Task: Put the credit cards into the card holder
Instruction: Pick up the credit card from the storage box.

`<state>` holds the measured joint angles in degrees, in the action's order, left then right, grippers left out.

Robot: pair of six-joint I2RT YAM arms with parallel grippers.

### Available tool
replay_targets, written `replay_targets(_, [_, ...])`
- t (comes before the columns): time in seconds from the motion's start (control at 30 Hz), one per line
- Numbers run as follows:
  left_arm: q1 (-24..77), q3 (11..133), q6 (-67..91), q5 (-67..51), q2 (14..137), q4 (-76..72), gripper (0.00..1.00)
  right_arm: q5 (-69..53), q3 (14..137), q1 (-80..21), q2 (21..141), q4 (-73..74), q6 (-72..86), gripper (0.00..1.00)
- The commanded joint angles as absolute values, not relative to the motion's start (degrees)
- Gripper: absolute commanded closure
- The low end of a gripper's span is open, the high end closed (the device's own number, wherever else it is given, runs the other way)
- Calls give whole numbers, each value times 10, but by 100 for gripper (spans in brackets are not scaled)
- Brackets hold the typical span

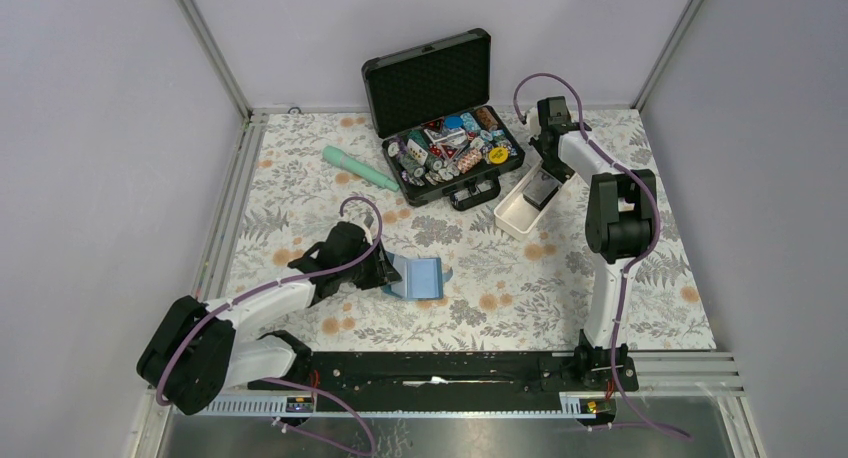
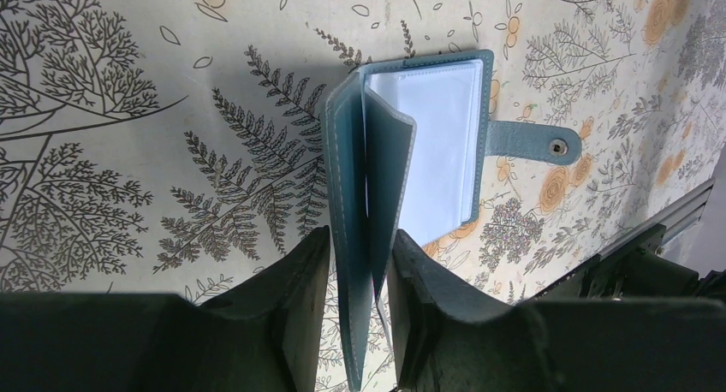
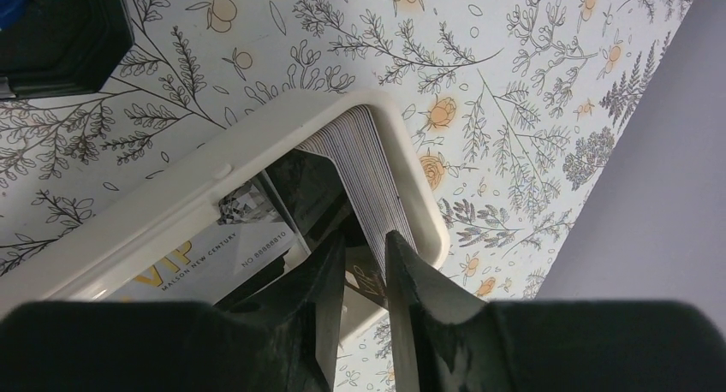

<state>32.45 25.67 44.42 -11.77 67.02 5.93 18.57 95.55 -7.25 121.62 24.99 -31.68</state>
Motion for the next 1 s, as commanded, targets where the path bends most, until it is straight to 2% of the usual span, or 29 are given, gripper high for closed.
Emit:
replay_targets(0.0, [321, 254, 438, -116, 657, 43, 68, 196, 961, -75, 1180, 249, -323, 72])
replay_targets(0.17, [321, 254, 437, -118, 659, 42, 68, 186, 971, -75, 1179, 267, -320, 80])
replay_targets(0.43, [321, 254, 437, -120, 660, 41, 68, 146, 993, -76, 1174, 308, -307, 88])
replay_targets(0.63, [321, 249, 437, -121, 658, 39, 68, 155, 1001, -79, 1167, 316, -305, 100])
replay_targets(0.8, [321, 242, 437, -117, 662, 32, 67, 165, 1005, -80, 1151, 316, -299, 100])
replay_targets(0.97, [321, 236, 440, -122, 669, 18, 62, 167, 1006, -80, 1138, 319, -291, 100])
